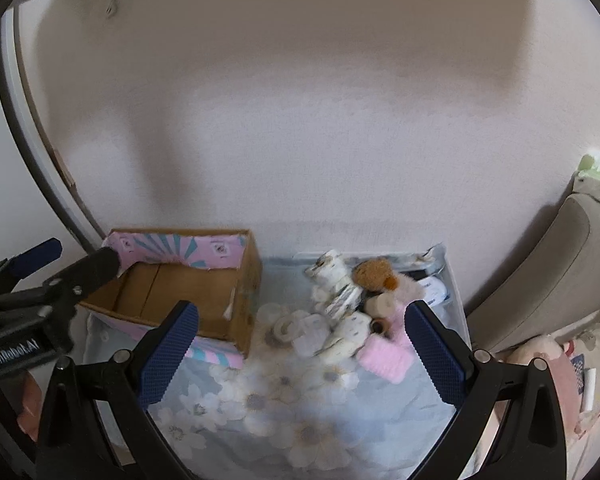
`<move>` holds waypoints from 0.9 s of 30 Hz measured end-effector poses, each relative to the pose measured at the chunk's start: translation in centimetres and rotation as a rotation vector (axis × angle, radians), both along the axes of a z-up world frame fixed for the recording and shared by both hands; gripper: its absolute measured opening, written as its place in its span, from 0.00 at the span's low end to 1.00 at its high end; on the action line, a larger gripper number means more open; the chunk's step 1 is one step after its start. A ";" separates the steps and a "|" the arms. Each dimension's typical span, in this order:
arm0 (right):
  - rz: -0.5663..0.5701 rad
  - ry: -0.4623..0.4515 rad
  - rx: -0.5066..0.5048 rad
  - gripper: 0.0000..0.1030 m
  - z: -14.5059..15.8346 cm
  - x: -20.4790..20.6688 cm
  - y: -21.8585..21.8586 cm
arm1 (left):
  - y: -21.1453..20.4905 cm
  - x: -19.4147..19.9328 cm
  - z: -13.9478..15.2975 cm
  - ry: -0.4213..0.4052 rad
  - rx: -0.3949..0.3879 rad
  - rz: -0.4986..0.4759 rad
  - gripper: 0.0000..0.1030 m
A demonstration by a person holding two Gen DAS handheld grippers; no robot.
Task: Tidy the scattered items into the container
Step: 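Move both tools toward the tray of scattered items, then grasp the white sock with the left tool while the right tool grasps the pink fuzzy sock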
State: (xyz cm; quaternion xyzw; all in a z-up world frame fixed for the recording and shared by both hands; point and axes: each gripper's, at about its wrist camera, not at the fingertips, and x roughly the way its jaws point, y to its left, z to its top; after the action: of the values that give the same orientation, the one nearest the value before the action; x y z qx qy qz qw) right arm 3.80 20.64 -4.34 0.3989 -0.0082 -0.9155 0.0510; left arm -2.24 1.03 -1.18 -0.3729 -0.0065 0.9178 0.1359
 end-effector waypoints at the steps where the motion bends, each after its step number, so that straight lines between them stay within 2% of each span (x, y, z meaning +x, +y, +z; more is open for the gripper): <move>1: 0.003 0.009 -0.010 0.99 0.3 0.0 0.8 | 0.2 -0.4 0.0 -0.003 -0.006 -0.010 1.00; 4: 0.021 0.028 -0.035 1.00 1.0 -0.1 3.6 | 0.8 -1.2 -0.5 -0.024 0.004 -0.042 1.00; 7: 0.012 0.026 0.007 1.00 1.0 -0.2 5.5 | 2.1 -2.1 -1.4 -0.054 0.018 -0.076 1.00; 12: 0.032 0.004 0.009 1.00 -0.4 -0.1 8.4 | 6.2 -3.6 -3.3 -0.115 0.002 -0.146 1.00; 17: 0.095 -0.056 -0.019 1.00 -4.1 -0.2 10.3 | 12.2 -6.3 -6.4 -0.204 -0.015 -0.183 1.00; 20: 0.138 -0.075 -0.044 1.00 -6.9 -0.3 10.9 | 15.9 -8.3 -9.6 -0.250 -0.036 -0.169 1.00; 24: 0.200 -0.075 0.003 0.96 -11.1 -0.4 11.0 | 18.2 -10.7 -13.6 -0.305 -0.015 -0.131 0.99; 27: 0.243 -0.080 0.026 0.94 -14.2 -0.9 10.9 | 19.3 -12.3 -16.8 -0.364 -0.005 -0.099 0.94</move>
State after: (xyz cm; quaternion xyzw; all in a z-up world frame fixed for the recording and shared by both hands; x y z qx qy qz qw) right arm 2.93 31.49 -18.52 0.4336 0.0503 -0.8861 0.1559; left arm -14.56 20.35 -18.02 -0.5329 -0.0103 0.8275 0.1763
